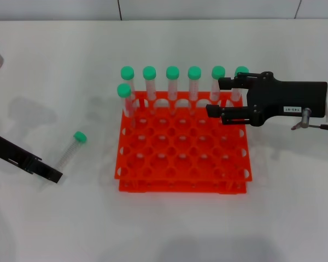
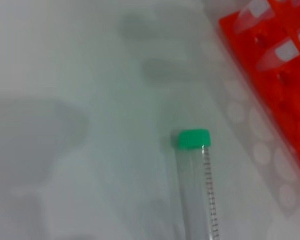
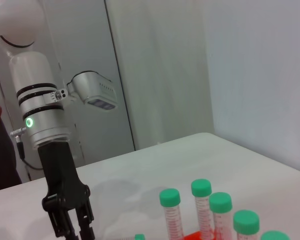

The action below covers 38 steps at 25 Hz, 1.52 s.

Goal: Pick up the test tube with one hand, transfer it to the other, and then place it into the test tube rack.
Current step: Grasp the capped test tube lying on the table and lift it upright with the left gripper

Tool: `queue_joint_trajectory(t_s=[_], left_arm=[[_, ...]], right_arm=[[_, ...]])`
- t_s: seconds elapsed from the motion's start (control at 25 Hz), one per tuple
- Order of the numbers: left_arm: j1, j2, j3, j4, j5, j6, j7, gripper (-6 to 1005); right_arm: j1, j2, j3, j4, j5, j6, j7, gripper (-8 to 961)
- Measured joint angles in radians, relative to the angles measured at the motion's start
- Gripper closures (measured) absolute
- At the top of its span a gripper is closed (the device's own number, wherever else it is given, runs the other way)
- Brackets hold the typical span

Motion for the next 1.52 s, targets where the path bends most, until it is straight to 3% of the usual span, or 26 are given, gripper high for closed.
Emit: queue_joint_trajectory(t_s=[0.6,0.8,1.52], left_arm=[[-0.007,-0.003,0.009,-0.004,0.02,-0.024,-0.004,562],[-0.009,-0.003,0.015,-0.006,0.02,-0.026,-0.005,674],[-0.021,-0.006,0.031,-0.014,0.02,-0.035,-0.021,680]], right_arm=[[0.004,0.0,0.004,0.004,0.0,0.005,0.0,186],[0.004,0.0,0.005,0.004,0.0,0.004,-0.001,186],[0.0,0.0,0.008,0.005,0.0,0.004,-0.01,186]])
